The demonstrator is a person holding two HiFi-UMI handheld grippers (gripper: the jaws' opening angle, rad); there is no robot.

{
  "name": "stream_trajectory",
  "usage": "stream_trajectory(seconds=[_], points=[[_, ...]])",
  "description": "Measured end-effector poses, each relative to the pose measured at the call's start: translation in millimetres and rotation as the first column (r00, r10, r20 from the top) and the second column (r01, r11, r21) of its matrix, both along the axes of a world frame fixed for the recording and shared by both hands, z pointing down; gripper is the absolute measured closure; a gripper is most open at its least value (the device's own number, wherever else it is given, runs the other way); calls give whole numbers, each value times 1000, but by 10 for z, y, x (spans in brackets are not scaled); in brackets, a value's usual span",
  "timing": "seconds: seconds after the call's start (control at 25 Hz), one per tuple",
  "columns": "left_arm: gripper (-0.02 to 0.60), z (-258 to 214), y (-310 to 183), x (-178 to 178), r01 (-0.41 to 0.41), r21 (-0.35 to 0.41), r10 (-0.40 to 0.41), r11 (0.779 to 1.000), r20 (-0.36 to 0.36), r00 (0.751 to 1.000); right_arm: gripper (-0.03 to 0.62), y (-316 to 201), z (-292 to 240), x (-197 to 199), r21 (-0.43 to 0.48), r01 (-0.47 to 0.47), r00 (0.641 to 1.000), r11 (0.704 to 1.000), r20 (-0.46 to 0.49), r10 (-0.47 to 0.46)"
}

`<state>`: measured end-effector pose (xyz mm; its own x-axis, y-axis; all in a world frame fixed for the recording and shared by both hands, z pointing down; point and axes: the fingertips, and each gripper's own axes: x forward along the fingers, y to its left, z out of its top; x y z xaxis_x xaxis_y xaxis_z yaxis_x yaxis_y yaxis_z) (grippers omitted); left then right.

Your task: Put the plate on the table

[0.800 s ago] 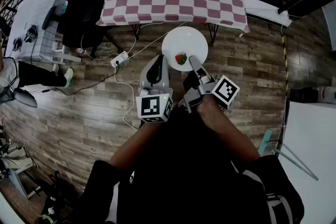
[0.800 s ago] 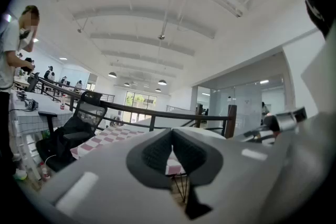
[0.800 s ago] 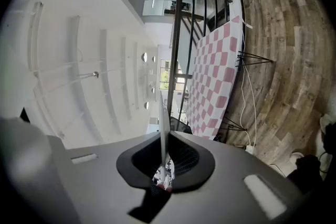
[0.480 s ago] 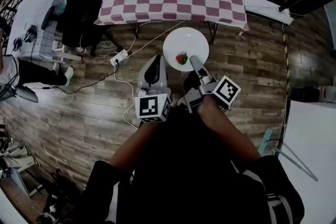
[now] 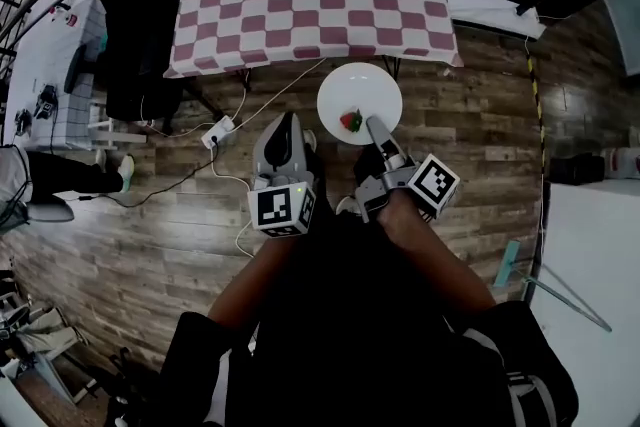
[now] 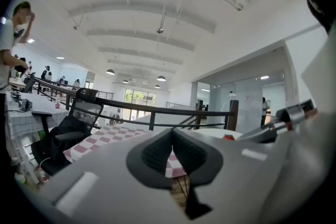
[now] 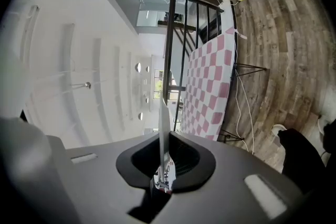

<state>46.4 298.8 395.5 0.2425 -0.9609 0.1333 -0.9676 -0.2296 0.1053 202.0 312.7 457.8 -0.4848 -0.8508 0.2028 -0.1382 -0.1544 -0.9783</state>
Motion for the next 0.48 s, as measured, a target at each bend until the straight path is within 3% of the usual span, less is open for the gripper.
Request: stream_trajectory(seconds=[0.24,0.48], points=[[572,-53,-620,-93,-9,21,9,1000,-14,1000,576,-520,-48,63,12,-47,999,999,-1,47],[572,-118,-1200,-282,-42,30,43,999,-5,999,577,-1097,-86,-207,3,-62,998,998,5,62]])
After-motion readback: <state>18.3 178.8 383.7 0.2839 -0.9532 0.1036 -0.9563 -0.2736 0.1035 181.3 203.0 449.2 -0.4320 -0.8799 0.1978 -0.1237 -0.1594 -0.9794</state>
